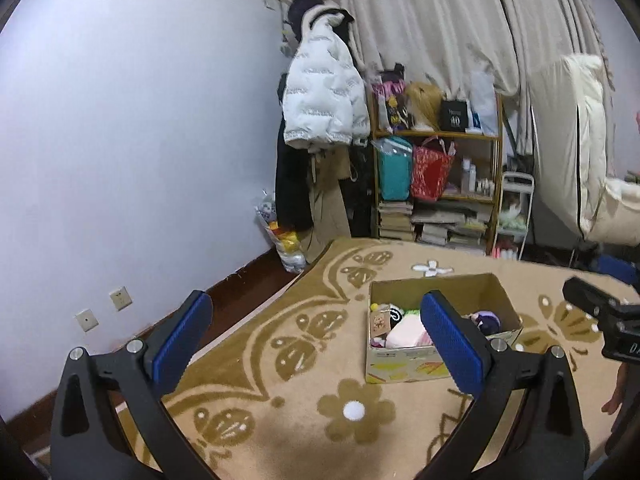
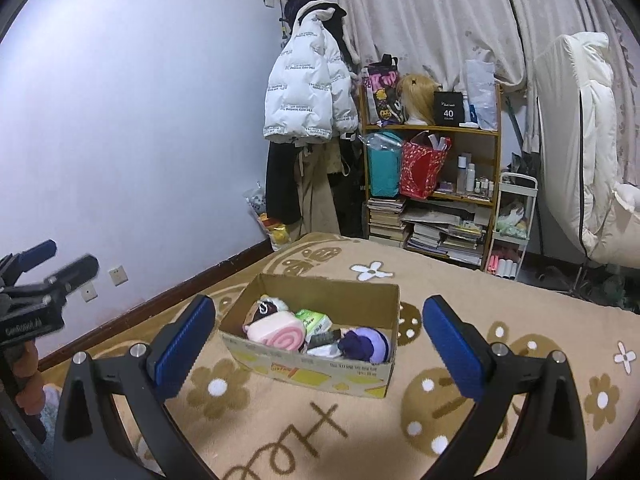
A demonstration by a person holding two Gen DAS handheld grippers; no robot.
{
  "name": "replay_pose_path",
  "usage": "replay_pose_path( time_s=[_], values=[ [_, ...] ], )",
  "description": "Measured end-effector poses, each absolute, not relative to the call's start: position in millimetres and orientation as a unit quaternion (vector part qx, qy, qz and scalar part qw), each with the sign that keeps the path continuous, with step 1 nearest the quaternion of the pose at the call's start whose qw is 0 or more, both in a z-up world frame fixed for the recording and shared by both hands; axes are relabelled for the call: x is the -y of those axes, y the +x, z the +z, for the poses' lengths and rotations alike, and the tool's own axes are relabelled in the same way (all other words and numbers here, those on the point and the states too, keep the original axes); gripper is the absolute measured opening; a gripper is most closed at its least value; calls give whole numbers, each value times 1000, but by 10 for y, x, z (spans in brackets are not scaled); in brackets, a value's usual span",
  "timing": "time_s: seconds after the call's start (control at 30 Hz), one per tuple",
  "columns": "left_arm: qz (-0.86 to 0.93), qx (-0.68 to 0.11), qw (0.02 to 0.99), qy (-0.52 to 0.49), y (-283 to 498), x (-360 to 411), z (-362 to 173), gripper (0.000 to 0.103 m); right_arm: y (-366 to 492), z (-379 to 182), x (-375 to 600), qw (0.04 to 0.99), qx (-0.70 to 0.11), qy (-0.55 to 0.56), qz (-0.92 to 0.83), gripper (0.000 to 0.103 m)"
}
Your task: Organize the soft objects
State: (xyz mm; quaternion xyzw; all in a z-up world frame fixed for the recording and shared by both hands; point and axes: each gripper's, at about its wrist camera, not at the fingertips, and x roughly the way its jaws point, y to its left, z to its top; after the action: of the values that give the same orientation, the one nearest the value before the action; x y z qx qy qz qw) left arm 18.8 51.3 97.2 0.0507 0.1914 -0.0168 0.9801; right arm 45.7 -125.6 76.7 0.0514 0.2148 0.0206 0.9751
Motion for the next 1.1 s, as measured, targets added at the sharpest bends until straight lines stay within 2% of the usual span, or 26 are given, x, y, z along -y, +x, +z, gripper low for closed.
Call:
replay_pose_path(
  time_s=[0.57, 1.1],
  values=[
    [-14, -229, 973, 38, 56, -595, 465, 103, 90, 247, 1355, 978, -196, 72, 23, 103],
    [-22, -239, 968, 67, 48, -423, 339, 103, 39, -49, 1533, 971, -222, 88, 7, 103]
  ],
)
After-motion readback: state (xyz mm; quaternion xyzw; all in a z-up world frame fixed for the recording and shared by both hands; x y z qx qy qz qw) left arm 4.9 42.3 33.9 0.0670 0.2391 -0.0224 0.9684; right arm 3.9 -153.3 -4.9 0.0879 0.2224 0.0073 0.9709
